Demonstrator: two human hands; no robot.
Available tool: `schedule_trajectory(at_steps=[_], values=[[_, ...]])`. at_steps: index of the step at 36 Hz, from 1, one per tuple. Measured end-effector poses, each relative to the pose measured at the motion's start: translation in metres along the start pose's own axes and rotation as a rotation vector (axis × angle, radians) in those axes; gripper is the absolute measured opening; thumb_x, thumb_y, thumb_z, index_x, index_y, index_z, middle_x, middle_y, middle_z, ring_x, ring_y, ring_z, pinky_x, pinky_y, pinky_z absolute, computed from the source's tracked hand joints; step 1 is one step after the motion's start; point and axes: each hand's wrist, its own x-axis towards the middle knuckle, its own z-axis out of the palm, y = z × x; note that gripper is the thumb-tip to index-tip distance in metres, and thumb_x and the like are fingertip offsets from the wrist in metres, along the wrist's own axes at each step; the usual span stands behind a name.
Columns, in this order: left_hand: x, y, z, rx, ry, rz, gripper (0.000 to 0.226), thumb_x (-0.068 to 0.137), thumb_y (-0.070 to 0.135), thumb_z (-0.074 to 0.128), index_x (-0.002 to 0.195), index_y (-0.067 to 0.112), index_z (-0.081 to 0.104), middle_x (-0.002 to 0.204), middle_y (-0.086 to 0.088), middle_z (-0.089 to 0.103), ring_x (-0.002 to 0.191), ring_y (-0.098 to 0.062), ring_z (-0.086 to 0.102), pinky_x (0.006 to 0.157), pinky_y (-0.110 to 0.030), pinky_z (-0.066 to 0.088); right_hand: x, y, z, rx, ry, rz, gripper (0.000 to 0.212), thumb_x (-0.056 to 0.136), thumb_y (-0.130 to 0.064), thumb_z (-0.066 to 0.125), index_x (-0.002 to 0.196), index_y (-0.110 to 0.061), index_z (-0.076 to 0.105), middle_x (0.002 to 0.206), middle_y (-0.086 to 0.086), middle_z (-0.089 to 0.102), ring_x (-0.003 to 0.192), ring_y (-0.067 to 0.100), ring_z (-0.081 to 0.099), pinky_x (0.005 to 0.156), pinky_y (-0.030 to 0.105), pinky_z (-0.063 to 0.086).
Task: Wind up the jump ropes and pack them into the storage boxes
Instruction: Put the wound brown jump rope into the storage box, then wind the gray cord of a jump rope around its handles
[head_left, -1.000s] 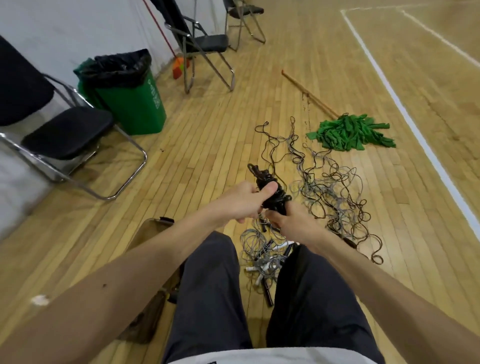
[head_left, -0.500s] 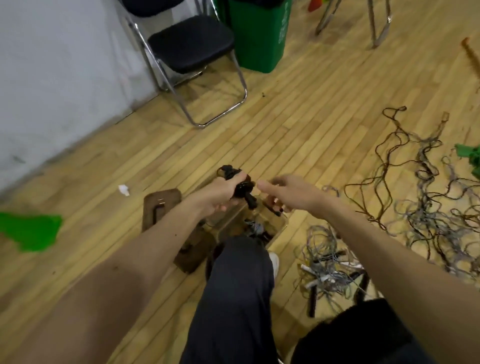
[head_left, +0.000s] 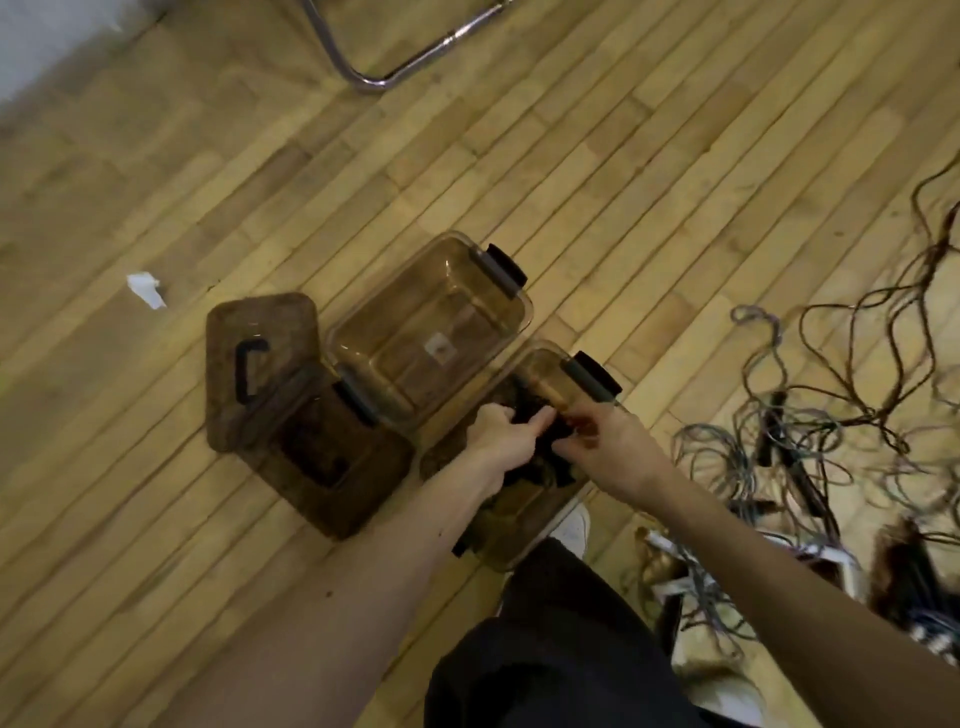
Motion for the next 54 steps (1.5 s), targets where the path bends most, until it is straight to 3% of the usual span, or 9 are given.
schedule_trajectory(at_steps=[7, 13, 22, 28, 36, 41, 46, 51, 54], values=[[0.074, -0.008, 0.05, -0.05, 0.122, -0.032, 0.033, 0.092, 0.033, 0.071, 0.115, 0.01, 0.068, 0.107, -0.008, 0.07, 0.097, -0.022, 0.065, 0.079, -0.032, 0.051, 0.067, 0.035, 0.019, -0.246, -0.016, 0.027, 0.018, 0.101, -0.019, 0.053, 0.116, -0.011, 0.06, 0.111, 0.009, 0.062, 0.098, 0.025, 0.061, 0.08, 0.037, 0.053], [0.122, -0.014, 0.059, 0.05, 0.196, -0.056, 0.039, 0.081, 0.031, 0.081, 0.11, 0.006, 0.07, 0.105, -0.011, 0.072, 0.096, -0.024, 0.069, 0.072, -0.03, 0.056, 0.105, 0.056, 0.037, -0.228, -0.14, 0.082, 0.02, 0.1, -0.005, 0.05, 0.119, -0.006, 0.056, 0.1, 0.007, 0.06, 0.085, 0.021, 0.057, 0.056, 0.022, 0.04], [0.13, -0.001, 0.067, 0.232, 0.308, -0.015, 0.055, 0.077, 0.041, 0.085, 0.114, 0.005, 0.067, 0.116, -0.014, 0.067, 0.105, -0.029, 0.065, 0.08, -0.032, 0.054, 0.11, 0.065, 0.053, -0.191, -0.142, 0.039, 0.054, 0.097, -0.008, 0.056, 0.147, -0.002, 0.038, 0.139, 0.017, 0.051, 0.117, 0.029, 0.057, 0.091, 0.031, 0.05], [0.093, 0.023, 0.057, 0.346, 0.201, 0.037, 0.034, 0.087, 0.034, 0.076, 0.105, 0.007, 0.066, 0.1, -0.008, 0.07, 0.08, -0.019, 0.067, 0.067, -0.029, 0.059, 0.048, 0.076, 0.008, -0.063, 0.082, -0.061, 0.03, 0.102, -0.014, 0.045, 0.124, -0.009, 0.064, 0.119, 0.011, 0.065, 0.106, 0.03, 0.064, 0.083, 0.035, 0.052], [-0.045, 0.112, 0.099, 0.763, -0.11, 0.388, 0.019, 0.099, 0.027, 0.063, 0.096, 0.008, 0.063, 0.098, -0.017, 0.073, 0.083, -0.026, 0.072, 0.084, -0.041, 0.061, -0.063, 0.177, -0.054, 0.33, 0.323, 0.325, 0.023, 0.099, -0.015, 0.051, 0.097, -0.002, 0.07, 0.093, 0.018, 0.074, 0.085, 0.036, 0.072, 0.077, 0.054, 0.059], [-0.093, 0.124, 0.165, 0.909, -0.26, 0.539, 0.022, 0.093, 0.023, 0.071, 0.095, 0.002, 0.067, 0.083, -0.018, 0.074, 0.063, -0.023, 0.07, 0.05, -0.027, 0.058, -0.114, 0.236, -0.031, 0.41, 0.323, 0.538, 0.028, 0.095, -0.013, 0.053, 0.095, 0.013, 0.064, 0.084, 0.033, 0.065, 0.068, 0.038, 0.061, 0.061, 0.032, 0.043], [-0.078, 0.046, 0.237, 1.18, -0.389, 0.492, 0.026, 0.083, 0.026, 0.081, 0.099, 0.012, 0.066, 0.089, -0.004, 0.07, 0.077, -0.017, 0.069, 0.07, -0.032, 0.06, -0.153, 0.278, 0.014, 0.493, 0.296, 0.701, 0.012, 0.095, -0.014, 0.059, 0.102, -0.005, 0.057, 0.09, 0.015, 0.06, 0.087, 0.034, 0.058, 0.068, 0.033, 0.042], [-0.038, -0.048, 0.272, 1.576, -0.527, 0.503, 0.076, 0.073, 0.047, 0.085, 0.135, 0.019, 0.053, 0.136, -0.008, 0.049, 0.126, -0.03, 0.047, 0.102, -0.047, 0.046, -0.155, 0.308, 0.059, 0.773, 0.193, 0.786, 0.056, 0.09, -0.016, 0.072, 0.137, -0.004, 0.044, 0.119, 0.016, 0.062, 0.104, 0.031, 0.062, 0.087, 0.045, 0.055], [-0.023, -0.087, 0.28, 1.743, -0.591, 0.531, 0.098, 0.07, 0.063, 0.08, 0.149, 0.023, 0.037, 0.15, -0.008, 0.033, 0.139, -0.032, 0.03, 0.111, -0.049, 0.036, -0.142, 0.311, 0.067, 1.032, 0.191, 0.789, 0.067, 0.086, -0.019, 0.078, 0.14, -0.003, 0.043, 0.107, 0.013, 0.065, 0.088, 0.025, 0.063, 0.07, 0.037, 0.055]])
